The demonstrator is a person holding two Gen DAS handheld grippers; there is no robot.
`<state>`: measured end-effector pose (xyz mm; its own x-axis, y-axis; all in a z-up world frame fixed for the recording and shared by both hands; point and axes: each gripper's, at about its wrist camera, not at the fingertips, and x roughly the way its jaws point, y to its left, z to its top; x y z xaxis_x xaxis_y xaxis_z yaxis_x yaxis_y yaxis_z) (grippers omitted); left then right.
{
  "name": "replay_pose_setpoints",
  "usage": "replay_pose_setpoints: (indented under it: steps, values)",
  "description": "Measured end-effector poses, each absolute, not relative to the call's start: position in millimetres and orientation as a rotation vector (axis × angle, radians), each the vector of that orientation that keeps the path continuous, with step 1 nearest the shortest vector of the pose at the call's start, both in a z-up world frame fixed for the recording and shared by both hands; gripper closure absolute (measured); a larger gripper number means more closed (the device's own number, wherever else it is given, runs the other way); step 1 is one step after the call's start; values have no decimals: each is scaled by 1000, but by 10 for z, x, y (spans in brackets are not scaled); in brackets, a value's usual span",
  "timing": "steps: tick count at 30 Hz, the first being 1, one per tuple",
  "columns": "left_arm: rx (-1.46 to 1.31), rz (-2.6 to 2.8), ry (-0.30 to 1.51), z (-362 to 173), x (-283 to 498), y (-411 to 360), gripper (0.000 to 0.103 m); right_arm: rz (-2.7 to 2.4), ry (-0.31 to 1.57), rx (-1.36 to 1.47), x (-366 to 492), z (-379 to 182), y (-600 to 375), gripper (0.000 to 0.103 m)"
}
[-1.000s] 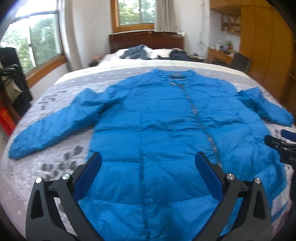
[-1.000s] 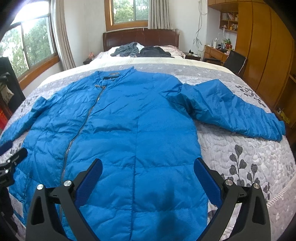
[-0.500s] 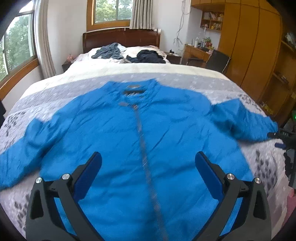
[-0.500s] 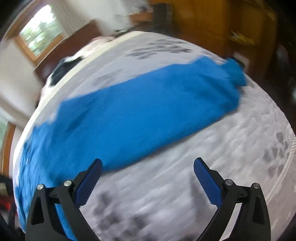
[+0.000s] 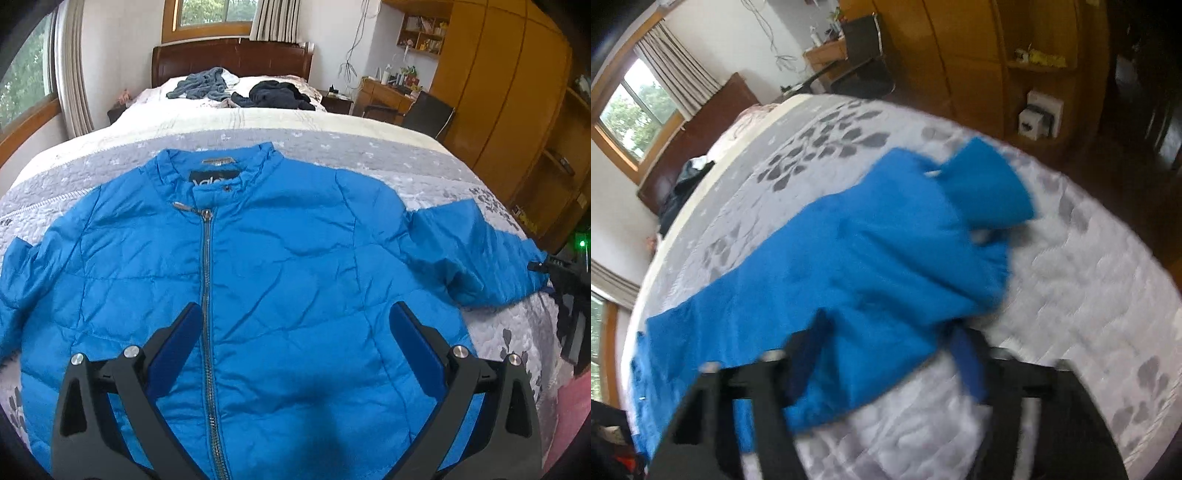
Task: Fold large clothes
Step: 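Grasp the blue sleeve cuff nearest the right gripper, then carry the sleeve across the jacket body with the right gripper and release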
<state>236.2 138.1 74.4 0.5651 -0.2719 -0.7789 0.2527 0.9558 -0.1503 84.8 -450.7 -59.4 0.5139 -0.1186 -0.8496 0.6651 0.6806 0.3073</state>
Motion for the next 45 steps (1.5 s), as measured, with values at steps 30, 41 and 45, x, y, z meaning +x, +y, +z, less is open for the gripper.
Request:
replay_pose_setpoints:
  steps: [30, 41, 45]
  values:
    - [-176, -176, 900, 772, 2409, 2621, 3, -116, 722, 523, 1018, 802, -2817, 101]
    - [-243, -119, 869, 807, 2475, 3041, 3, 340, 823, 279, 1771, 676, -494, 101]
    - [-270, -104, 877, 777, 2542, 3163, 3, 406, 900, 211, 1869, 380, 47, 101]
